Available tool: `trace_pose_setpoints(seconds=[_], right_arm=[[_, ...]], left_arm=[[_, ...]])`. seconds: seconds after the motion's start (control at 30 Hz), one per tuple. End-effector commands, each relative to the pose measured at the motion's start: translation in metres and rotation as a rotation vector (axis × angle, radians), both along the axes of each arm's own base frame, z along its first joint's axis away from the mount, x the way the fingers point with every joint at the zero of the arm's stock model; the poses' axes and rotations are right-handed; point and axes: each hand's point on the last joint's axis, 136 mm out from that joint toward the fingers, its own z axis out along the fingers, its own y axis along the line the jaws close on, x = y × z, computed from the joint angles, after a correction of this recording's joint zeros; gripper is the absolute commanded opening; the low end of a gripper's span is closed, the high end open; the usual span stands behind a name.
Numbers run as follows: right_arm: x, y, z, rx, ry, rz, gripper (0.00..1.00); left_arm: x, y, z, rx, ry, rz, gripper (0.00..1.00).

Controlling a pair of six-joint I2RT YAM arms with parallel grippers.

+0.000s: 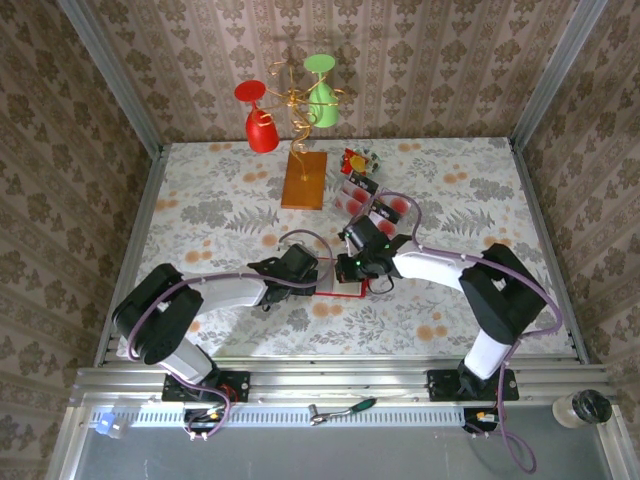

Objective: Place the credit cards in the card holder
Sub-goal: Press the card slot in the card holder.

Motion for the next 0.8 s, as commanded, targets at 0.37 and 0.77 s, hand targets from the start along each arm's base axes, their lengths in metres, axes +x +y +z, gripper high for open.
trace_pose_setpoints(seconds=[0.37,0.77], right_arm=[[0.016,0.027,-0.012,0.077,0.029,-0.020,0.00],[0.015,0.031,-0.028,0.071,0.064,-0.026,0.00]], left_arm=[[-0.004,0.005,0.002,-0.007,-0.006,0.010,0.97],[0.001,0.003,0.023,-0.035,-0.037,-0.001,0.98]])
